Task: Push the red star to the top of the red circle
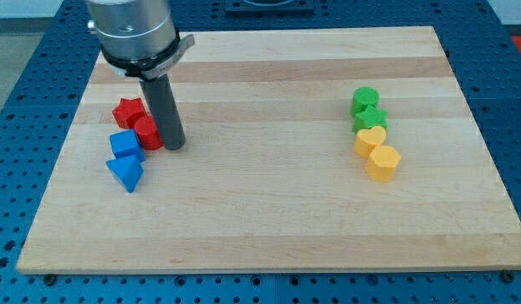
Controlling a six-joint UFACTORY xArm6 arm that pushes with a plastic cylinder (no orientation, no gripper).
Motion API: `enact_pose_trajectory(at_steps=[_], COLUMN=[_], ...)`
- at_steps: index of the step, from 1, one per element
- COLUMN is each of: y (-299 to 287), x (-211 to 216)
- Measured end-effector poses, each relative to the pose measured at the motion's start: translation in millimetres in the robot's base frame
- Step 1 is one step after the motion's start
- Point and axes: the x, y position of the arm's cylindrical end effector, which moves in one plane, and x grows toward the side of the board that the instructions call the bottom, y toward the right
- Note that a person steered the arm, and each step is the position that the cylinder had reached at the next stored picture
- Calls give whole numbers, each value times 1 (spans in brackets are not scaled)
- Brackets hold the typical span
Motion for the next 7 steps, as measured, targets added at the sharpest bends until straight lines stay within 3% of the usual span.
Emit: enact_pose_trajectory(at_steps=[3,5,7], y=[-29,14,2], x=[2,-10,-104])
